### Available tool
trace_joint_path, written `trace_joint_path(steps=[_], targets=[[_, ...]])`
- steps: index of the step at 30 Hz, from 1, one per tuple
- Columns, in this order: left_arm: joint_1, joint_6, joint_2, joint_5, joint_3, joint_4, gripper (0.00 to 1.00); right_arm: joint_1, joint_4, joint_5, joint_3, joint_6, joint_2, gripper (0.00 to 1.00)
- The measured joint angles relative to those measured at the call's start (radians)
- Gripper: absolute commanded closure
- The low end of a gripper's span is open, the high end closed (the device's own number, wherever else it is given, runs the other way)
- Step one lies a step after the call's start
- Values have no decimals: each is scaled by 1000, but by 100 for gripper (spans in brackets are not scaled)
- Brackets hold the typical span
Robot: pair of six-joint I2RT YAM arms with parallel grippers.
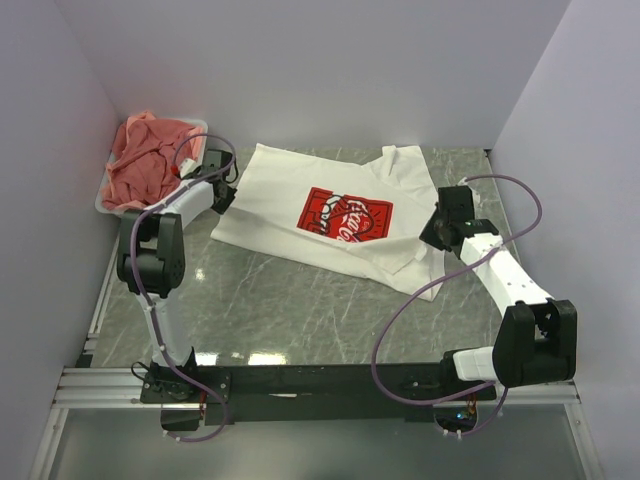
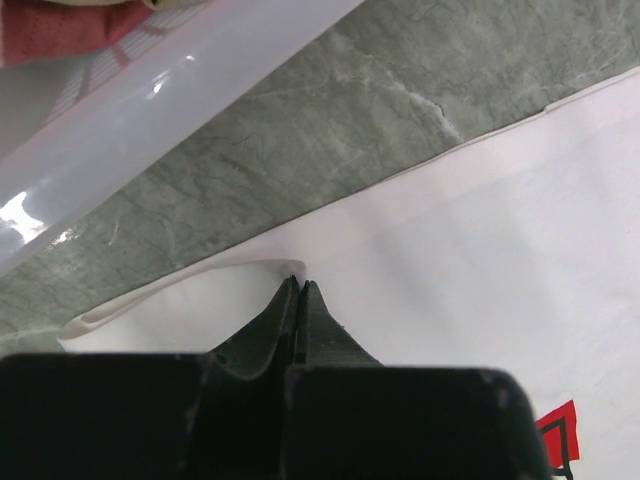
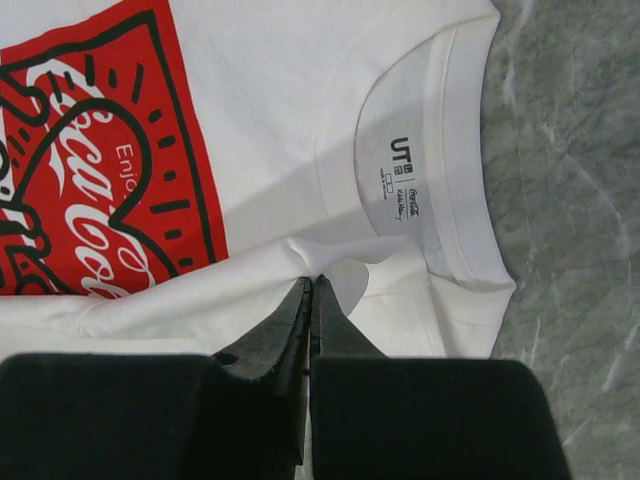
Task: Fold and stack the t-shirts
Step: Fold the tshirt
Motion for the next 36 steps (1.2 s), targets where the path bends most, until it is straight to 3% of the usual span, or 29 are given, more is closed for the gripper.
trace_joint_path(steps=[36], targets=[[10,18,51,23,40,-3,99,-10,4,-7,99,-19,95,100]])
